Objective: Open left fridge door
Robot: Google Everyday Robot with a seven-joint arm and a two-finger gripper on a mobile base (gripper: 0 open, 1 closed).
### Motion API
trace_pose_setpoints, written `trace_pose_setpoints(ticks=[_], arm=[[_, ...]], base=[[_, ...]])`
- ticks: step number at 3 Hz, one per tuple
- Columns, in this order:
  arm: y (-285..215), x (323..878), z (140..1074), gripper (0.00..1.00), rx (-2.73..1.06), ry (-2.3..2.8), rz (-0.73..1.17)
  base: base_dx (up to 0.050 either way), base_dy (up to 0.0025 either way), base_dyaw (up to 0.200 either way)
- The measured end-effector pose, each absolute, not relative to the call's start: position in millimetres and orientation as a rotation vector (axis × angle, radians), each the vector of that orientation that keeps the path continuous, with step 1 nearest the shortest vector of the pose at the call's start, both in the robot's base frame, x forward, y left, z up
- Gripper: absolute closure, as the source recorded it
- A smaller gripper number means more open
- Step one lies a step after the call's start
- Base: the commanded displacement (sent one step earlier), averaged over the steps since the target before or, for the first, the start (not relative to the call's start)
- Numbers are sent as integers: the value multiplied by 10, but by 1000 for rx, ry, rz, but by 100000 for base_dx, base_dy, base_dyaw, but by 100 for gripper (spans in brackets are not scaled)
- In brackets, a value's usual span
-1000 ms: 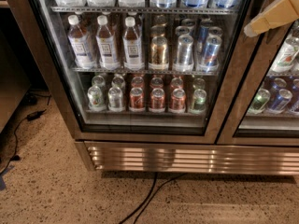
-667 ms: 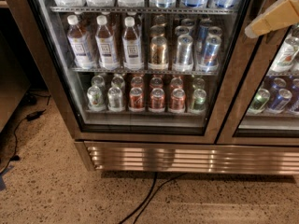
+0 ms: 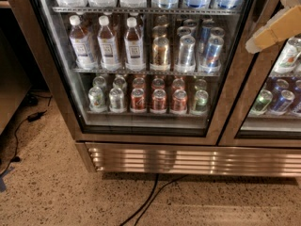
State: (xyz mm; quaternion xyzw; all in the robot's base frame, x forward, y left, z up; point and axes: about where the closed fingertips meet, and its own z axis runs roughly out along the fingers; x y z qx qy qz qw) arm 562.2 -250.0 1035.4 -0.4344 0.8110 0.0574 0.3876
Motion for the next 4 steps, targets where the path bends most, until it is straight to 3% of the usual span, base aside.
trace_pose_setpoints(ticks=[1,4], arm=[[-2500,5622,10354,10,-1105,2064,146],[-2527,5641,10347,8,-1131,2064,160]], base=[[0,0,0],[0,0,0]])
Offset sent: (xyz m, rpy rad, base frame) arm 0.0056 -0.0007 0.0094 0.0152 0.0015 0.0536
